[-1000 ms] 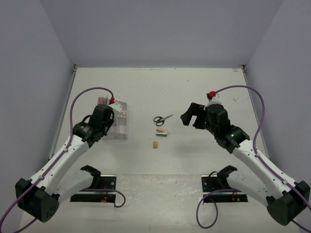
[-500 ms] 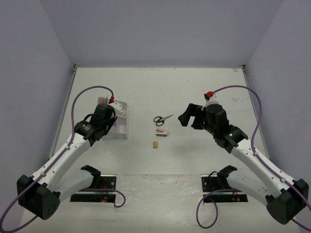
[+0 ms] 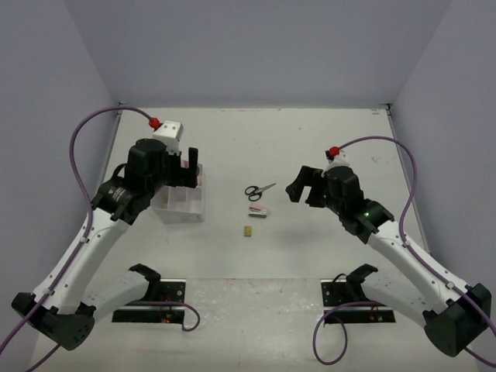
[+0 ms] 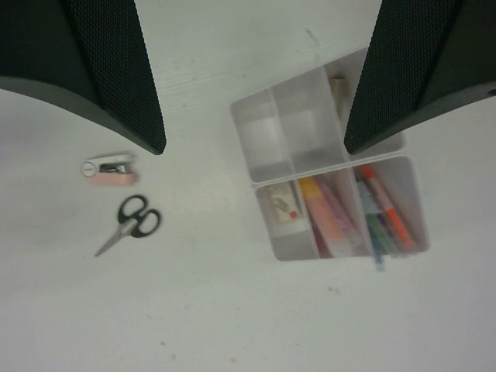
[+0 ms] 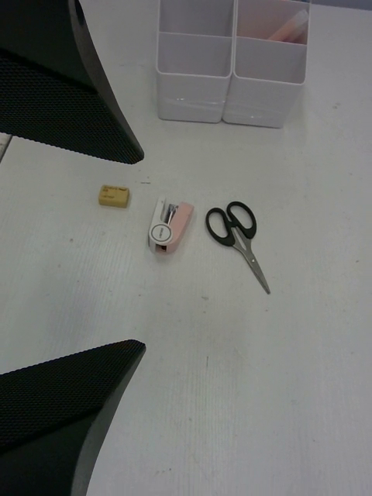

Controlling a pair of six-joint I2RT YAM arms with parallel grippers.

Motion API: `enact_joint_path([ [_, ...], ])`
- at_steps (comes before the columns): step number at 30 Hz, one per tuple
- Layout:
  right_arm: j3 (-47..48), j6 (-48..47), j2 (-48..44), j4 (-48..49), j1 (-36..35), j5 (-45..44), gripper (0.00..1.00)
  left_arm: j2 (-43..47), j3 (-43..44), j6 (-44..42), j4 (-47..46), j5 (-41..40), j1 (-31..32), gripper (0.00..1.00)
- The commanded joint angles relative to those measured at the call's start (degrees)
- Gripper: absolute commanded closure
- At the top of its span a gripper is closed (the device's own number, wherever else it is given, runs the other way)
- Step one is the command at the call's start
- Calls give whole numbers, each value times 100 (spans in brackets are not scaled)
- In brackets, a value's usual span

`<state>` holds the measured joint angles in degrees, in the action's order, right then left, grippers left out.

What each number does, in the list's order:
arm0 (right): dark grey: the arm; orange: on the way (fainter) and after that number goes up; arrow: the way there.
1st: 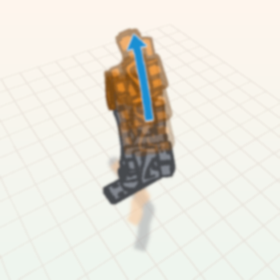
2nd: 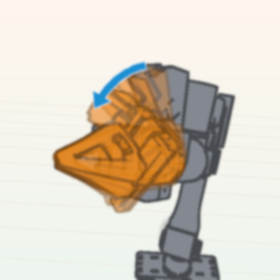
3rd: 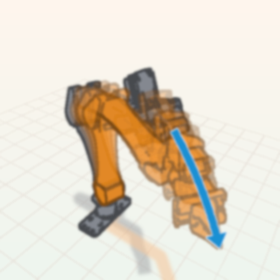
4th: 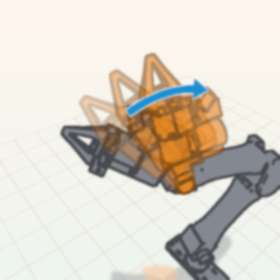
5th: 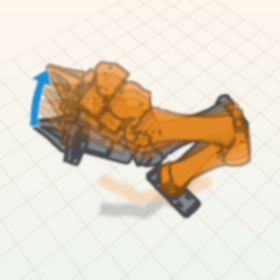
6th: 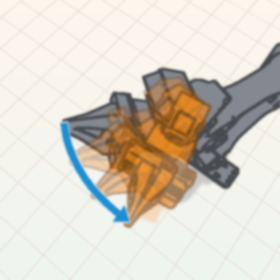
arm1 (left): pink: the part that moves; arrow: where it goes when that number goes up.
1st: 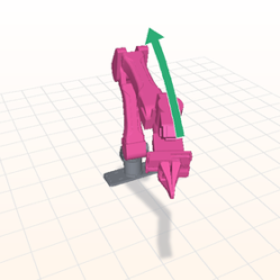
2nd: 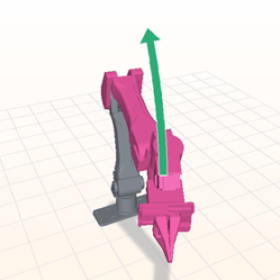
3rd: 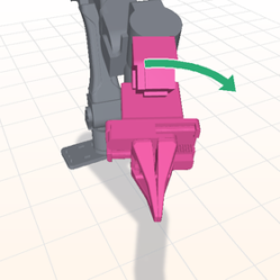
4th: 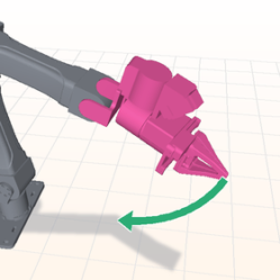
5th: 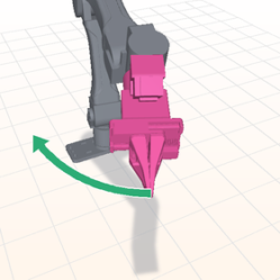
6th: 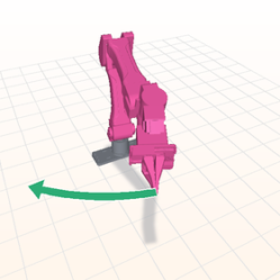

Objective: Sort the stationery into containers
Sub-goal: Pick up the stationery from the center of the board.

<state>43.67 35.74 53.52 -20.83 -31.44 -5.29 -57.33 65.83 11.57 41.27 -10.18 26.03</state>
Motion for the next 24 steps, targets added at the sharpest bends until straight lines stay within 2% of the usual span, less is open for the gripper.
enact_joint_path([
  [1, 300, -158, -342, -449, 30, -690, 1, -417, -680, 1636, -550, -399, 1378, 0],
  [4, 352, -198, -438, -649, 41, -867, 1, -926, -712, 2187, -655, -1403, 2454, 0],
  [7, 268, -192, -595, -744, 56, -963, 1, -1298, -900, 2616, -901, -1851, 2926, 0],
  [9, 224, -221, -690, -747, 64, -1014, 1, -1538, -1009, 2738, -1091, -1900, 3037, 0],
  [14, 66, -304, -699, -722, 84, -1196, 1, -2308, -1504, 3079, -1846, -1799, 3280, 15],
  [15, 41, -304, -680, -684, 78, -1208, 1, -2616, -1511, 3167, -1959, -1774, 3336, 29],
  [17, -17, -313, -667, -615, 77, -1249, 1, -2921, -1468, 3246, -2096, -1735, 3417, 39],
  [24, -141, -295, -720, -543, 77, -1306, 1, -3670, -1106, 3581, -2140, -1874, 3699, 44],
])
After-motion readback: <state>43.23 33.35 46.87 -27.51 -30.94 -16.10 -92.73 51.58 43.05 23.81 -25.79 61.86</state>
